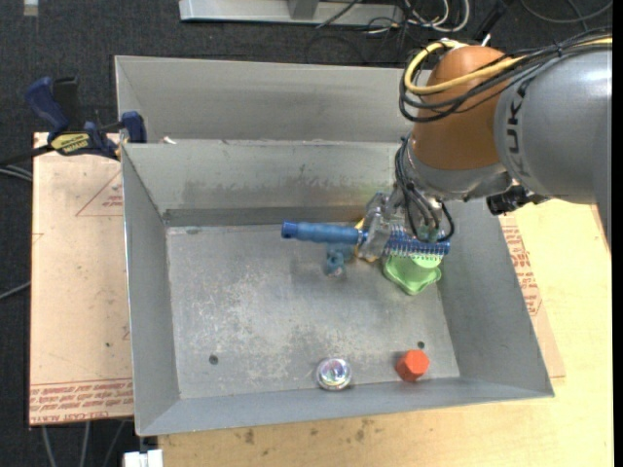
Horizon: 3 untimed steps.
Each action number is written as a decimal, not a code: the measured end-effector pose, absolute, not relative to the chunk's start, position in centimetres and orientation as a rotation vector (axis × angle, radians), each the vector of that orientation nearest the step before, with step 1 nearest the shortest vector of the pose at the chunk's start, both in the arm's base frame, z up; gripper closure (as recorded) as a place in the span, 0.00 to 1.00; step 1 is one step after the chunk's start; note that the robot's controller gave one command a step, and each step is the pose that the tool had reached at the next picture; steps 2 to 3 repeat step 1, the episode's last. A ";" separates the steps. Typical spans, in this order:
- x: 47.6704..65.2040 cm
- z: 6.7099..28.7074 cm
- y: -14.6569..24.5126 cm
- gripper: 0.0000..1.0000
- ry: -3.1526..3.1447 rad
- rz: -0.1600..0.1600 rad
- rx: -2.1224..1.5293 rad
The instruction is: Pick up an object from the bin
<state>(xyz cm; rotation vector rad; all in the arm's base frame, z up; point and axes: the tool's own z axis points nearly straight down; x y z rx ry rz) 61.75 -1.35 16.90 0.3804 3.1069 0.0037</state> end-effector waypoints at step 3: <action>62.1 25.7 -1.1 1.00 3.105 0.002 0.406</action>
Offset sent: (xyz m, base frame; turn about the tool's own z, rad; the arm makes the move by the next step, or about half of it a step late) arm 0.0015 0.0015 0.0831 0.0190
